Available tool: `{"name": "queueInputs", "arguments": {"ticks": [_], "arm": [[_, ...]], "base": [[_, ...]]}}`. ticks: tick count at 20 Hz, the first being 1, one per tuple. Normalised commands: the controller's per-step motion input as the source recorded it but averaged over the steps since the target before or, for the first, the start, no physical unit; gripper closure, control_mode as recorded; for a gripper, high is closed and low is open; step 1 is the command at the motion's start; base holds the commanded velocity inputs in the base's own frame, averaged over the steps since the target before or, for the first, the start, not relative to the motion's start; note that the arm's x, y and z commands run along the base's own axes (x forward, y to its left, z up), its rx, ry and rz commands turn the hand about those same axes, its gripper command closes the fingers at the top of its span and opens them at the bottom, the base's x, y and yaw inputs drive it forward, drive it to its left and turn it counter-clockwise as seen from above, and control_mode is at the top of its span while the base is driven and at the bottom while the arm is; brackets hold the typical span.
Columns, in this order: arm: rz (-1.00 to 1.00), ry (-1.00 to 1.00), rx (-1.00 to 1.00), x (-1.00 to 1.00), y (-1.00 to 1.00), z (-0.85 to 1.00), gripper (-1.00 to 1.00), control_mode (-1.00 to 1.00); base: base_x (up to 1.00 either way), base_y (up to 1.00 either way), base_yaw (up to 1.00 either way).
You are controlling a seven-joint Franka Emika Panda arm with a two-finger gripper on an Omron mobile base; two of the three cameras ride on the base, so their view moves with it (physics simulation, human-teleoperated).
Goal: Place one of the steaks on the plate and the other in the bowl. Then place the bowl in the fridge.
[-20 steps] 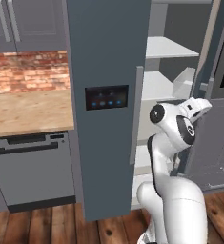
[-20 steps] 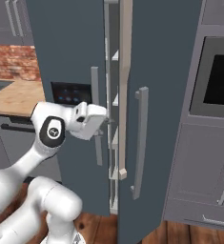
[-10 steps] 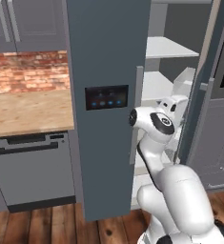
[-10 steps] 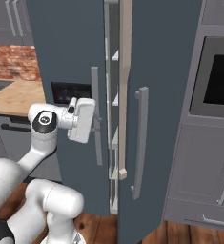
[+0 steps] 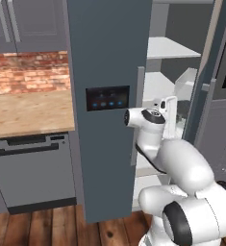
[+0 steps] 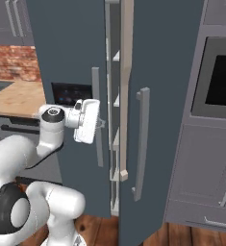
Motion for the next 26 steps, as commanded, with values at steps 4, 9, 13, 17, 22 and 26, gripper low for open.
{"name": "queueInputs", "arguments": {"ticks": [4,9,13,17,22,26], "arm": [[-0.1,0.12,0.0,0.31,0.01,-0.21,1.0,-1.0],[-0.08,0.03,0.0,0.15,-0.01,-0.12,1.0,-1.0],[-0.06,0.0,0.0,0.02,-0.11,-0.18,1.0,-1.0],[-0.02,0.0,0.0,0.05,-0.18,-0.2,1.0,-1.0],[-0.01,0.0,0.0,0.13,-0.14,-0.22,1.0,-1.0],[0.0,0.0,0.0,0.24,-0.03,-0.17,1.0,-1.0]], "base": [[0.0,0.0,0.0],[0.0,0.0,0.0],[0.0,0.0,0.0],[0.0,0.0,0.0],[0.0,0.0,0.0],[0.0,0.0,0.0]]}}
